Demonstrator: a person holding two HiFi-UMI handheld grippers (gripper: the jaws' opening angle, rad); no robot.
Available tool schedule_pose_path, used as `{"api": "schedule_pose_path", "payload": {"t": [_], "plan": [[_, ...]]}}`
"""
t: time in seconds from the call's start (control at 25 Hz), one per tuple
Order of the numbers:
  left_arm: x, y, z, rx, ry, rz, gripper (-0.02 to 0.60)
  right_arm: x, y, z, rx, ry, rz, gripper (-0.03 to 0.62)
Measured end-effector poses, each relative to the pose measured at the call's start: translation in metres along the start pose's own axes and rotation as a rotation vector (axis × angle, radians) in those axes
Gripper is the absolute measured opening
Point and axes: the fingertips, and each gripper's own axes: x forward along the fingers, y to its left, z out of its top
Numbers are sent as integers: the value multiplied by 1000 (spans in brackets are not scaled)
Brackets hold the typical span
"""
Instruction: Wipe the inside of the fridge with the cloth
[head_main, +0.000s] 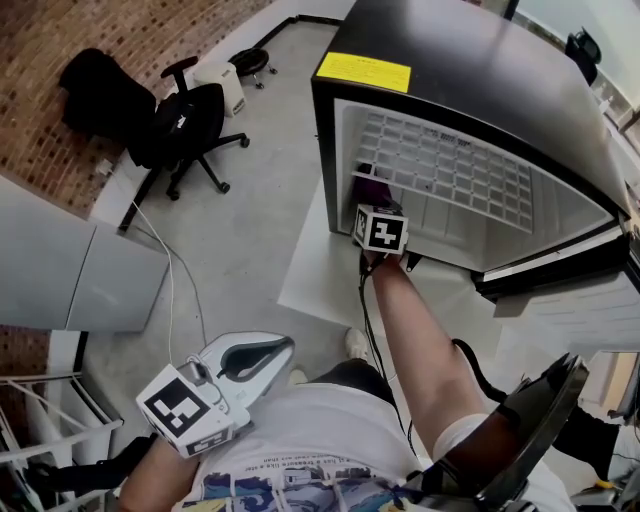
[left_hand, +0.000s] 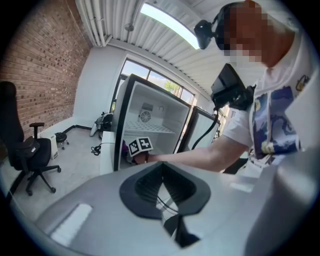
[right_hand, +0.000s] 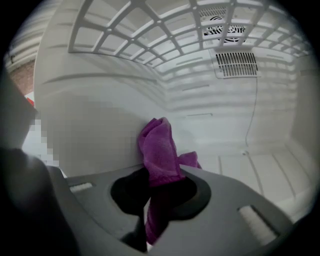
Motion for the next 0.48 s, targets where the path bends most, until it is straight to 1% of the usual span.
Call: {"api": "schedule_pose_path", "payload": {"t": [0.28,0.4,0.48], "plan": [[-4,-1,-2,11,9,16,6,5,15,6,190,-42,135,55],[-2,-2,-2,19,12,5,6,-1,15,9,289,-64,199,55],[0,-5,-1,27,15,-11,6,-10,12,13,317,-85,215,55]]}}
